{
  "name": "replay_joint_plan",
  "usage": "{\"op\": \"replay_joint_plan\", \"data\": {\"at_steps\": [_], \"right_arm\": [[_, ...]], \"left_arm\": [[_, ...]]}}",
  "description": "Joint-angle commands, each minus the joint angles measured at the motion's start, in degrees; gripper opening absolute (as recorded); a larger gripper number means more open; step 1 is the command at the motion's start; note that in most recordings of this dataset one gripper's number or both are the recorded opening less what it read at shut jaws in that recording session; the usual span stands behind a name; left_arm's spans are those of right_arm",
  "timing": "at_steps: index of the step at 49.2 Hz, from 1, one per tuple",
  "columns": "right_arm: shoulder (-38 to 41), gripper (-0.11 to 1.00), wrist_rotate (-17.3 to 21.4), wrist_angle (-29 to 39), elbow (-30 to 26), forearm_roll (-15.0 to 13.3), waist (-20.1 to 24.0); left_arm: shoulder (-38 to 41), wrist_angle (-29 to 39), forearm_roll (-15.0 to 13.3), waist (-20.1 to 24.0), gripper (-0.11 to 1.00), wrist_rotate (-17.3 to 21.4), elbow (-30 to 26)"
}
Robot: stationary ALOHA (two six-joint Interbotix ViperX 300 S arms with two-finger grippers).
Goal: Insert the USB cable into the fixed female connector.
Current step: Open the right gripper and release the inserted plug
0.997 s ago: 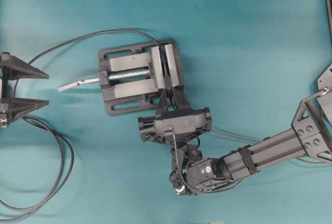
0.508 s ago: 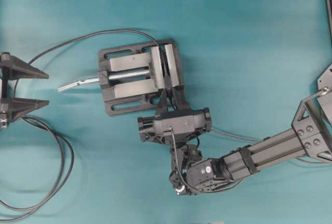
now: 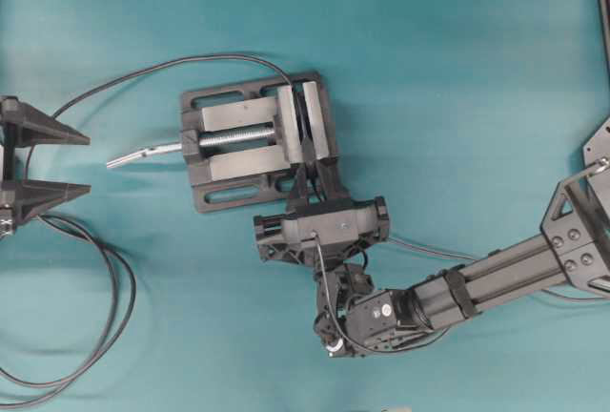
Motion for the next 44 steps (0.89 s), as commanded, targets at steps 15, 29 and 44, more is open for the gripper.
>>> {"op": "replay_joint_plan", "data": {"at_steps": [15,29,44], "right_arm": [[-1.8,0.29,0.1,0.0,0.1,-1.1,-4.1],[-1.9,0.33,0.2,-0.1,-0.2,-0.7,-2.0],[-2.1,0.33,0.2,-0.2,-0.5,1.4,1.2]], "left_arm": [[0.3,-0.5,-0.1,0.2,1.00,-0.5,-0.6],[0.4,-0.5,-0.1,0.2,1.00,-0.6,-0.6],[0.3,-0.5,0.0,0.2,1.00,-0.5,-0.6]]}}
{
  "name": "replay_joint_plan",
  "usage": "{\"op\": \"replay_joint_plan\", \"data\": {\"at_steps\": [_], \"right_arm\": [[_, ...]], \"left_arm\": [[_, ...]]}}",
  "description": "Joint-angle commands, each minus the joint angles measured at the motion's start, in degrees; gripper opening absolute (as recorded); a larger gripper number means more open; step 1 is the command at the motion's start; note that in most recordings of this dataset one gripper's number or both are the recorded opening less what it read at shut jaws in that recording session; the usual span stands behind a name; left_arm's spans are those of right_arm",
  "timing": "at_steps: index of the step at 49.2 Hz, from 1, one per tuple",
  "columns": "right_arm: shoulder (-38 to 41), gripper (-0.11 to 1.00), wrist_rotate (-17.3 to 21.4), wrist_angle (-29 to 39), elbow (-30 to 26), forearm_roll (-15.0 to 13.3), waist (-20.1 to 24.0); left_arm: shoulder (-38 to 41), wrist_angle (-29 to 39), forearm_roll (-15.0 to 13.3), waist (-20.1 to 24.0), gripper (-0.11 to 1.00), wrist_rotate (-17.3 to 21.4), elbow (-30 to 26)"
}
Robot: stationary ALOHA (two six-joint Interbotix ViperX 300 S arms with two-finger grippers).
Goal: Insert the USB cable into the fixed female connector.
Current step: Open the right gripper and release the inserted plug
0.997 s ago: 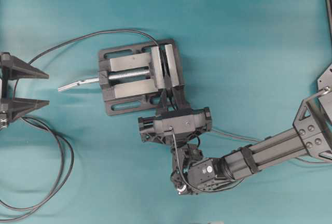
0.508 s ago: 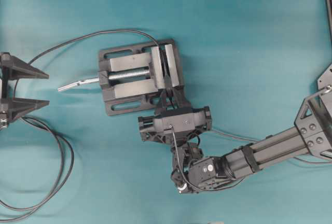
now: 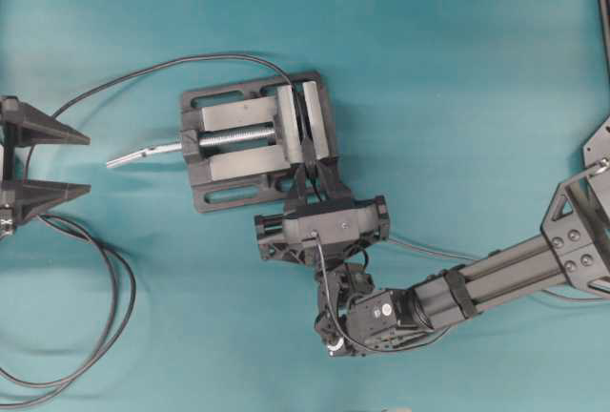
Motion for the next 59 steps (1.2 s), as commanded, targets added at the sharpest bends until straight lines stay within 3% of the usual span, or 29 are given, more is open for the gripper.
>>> {"op": "replay_joint_plan", "data": {"at_steps": [1,41,59], "right_arm": [[-2.2,0.33,-0.1,-0.4,-0.7,0.4,0.1],[-3.8,0.34,-0.2,-0.9,-0.6,0.4,4.5],[-4.3,0.35,-0.3,-0.6,0.2,0.4,4.5]], "left_arm": [[0.4,-0.5,-0.1,0.2,1.00,-0.5,-0.6],[0.4,-0.5,0.0,0.2,1.00,-0.6,-0.6],[0.4,-0.5,-0.1,0.2,1.00,-0.6,-0.6]]}}
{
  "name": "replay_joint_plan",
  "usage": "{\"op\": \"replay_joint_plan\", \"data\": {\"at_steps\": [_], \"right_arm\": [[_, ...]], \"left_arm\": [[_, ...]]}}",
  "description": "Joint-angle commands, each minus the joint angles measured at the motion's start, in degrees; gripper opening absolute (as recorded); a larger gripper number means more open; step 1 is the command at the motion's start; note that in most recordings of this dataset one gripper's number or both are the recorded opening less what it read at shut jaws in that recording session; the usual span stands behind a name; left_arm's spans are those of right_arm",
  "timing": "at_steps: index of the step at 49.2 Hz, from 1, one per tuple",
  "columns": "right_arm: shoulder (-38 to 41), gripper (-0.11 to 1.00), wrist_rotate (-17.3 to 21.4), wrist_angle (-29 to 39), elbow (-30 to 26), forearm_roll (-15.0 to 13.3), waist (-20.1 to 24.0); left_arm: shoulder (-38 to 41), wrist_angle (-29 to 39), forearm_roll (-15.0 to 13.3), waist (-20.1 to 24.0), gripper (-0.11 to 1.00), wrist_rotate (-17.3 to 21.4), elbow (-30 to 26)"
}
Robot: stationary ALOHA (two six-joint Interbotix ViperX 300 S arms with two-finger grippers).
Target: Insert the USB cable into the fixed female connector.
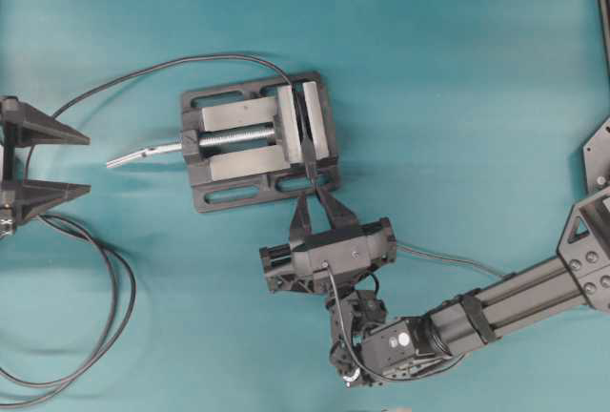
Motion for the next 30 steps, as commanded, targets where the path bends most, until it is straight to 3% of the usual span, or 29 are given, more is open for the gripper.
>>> {"op": "replay_joint_plan", "data": {"at_steps": [1,7,15,21,30], "right_arm": [[-3.3,0.35,-0.1,-0.2,-0.2,-0.2,0.2],[-4.7,0.43,-0.6,0.9,1.3,-0.2,0.3],[-8.4,0.57,-4.4,3.7,4.1,-0.4,0.3],[-11.3,0.58,-6.8,5.4,6.7,-1.3,1.1],[-16.2,0.59,-7.1,10.8,13.1,-3.3,2.7]], "left_arm": [[0.4,-0.5,0.0,0.1,1.00,-0.6,-0.6],[0.4,-0.5,-0.1,0.1,1.00,-0.5,-0.6],[0.4,-0.5,-0.1,0.1,1.00,-0.6,-0.6],[0.4,-0.5,-0.1,0.1,1.00,-0.6,-0.6],[0.4,-0.5,-0.1,0.1,1.00,-0.6,-0.6]]}}
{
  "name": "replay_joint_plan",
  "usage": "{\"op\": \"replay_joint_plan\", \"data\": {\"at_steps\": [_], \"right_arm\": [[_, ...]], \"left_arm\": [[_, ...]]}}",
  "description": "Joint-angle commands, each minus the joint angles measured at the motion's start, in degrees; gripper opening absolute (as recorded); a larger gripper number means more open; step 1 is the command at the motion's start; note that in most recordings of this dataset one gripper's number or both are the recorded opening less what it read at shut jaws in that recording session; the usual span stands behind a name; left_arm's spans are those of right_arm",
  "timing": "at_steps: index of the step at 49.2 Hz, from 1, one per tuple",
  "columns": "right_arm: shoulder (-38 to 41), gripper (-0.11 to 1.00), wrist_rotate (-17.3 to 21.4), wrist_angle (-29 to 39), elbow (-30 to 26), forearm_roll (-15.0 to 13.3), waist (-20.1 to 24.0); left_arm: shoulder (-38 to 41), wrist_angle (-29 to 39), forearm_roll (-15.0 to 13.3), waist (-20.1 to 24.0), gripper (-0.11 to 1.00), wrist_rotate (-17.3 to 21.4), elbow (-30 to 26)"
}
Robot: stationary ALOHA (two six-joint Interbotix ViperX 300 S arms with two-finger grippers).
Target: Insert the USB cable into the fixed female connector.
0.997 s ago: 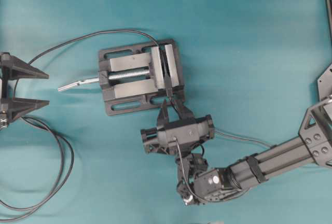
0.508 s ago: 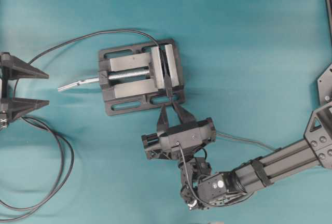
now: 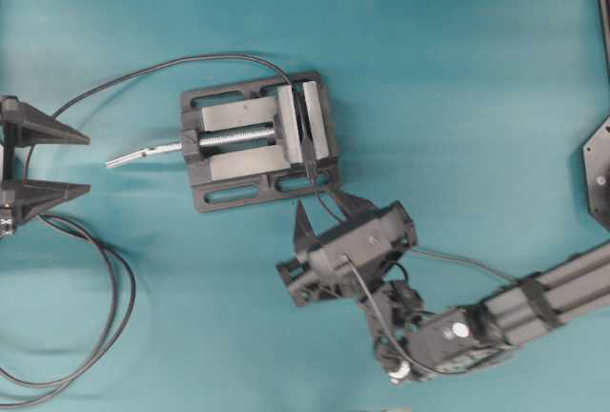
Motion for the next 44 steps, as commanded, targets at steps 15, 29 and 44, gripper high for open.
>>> {"op": "replay_joint_plan", "data": {"at_steps": [15,29,44], "right_arm": [[-16.5,0.58,1.7,14.9,17.7,-6.2,1.4],[-27.7,0.58,7.5,16.2,33.2,-18.9,1.1],[-40.7,0.57,16.4,20.4,50.1,-35.1,-2.6]], "left_arm": [[0.4,-0.5,-0.1,0.1,1.00,-0.5,-0.6],[0.3,-0.5,-0.1,0.1,1.00,-0.6,-0.6],[0.3,-0.5,-0.1,0.1,1.00,-0.6,-0.6]]}}
